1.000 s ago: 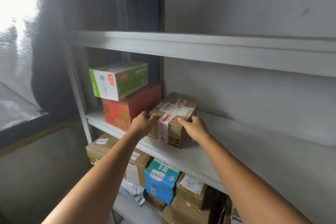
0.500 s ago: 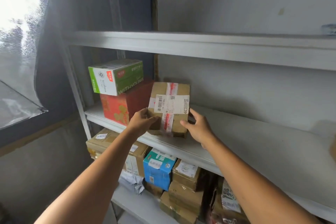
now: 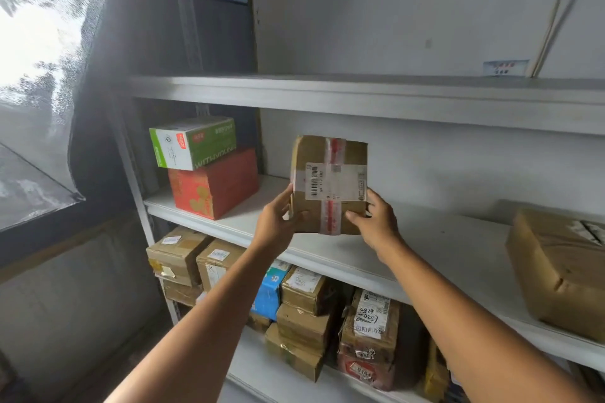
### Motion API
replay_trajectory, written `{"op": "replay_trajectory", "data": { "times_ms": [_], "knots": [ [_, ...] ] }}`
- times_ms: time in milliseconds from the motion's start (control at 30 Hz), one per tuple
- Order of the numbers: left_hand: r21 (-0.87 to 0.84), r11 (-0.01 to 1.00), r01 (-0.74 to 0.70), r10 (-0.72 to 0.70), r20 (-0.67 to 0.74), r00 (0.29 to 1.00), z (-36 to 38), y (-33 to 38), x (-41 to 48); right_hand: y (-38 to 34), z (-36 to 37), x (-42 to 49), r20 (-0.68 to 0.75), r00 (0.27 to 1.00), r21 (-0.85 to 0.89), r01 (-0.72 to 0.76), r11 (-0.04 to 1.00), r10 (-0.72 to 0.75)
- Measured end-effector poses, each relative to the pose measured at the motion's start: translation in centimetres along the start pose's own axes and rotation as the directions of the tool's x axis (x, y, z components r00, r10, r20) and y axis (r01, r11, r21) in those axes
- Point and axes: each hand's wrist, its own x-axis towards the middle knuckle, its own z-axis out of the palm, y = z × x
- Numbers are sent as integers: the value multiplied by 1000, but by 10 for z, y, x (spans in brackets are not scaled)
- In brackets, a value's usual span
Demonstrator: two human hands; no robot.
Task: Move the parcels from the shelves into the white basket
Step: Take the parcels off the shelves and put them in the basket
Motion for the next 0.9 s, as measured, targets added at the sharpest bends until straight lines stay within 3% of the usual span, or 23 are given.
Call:
{"op": "replay_trajectory", "data": {
  "times_ms": [200, 367, 500, 633, 767, 900],
  "knots": [
    [13, 1000, -5, 5, 26, 1000, 12, 16, -7, -1, -39, 11, 78, 988, 196, -143, 970, 130],
    [92, 996, -5, 3, 23, 1000, 19, 17, -9, -2, -52, 11, 110, 981, 182, -177, 967, 158],
    [13, 1000, -5, 5, 51, 999, 18, 15, -5, -7, -55, 8, 124, 984, 183, -148, 972, 126],
    [-160, 987, 18, -13, 31, 999, 15, 14, 6, -15, -43, -1, 74, 997, 59, 10, 998, -15],
    [-42, 997, 63, -66, -69, 995, 7, 5, 22, -25, -19, -18, 50, 988, -78, 147, 986, -143],
    [60, 992, 114, -109, -77, 991, -3, -8, 34, -24, 3, -31, 7, 977, -304, 203, 931, -211]
  ]
}}
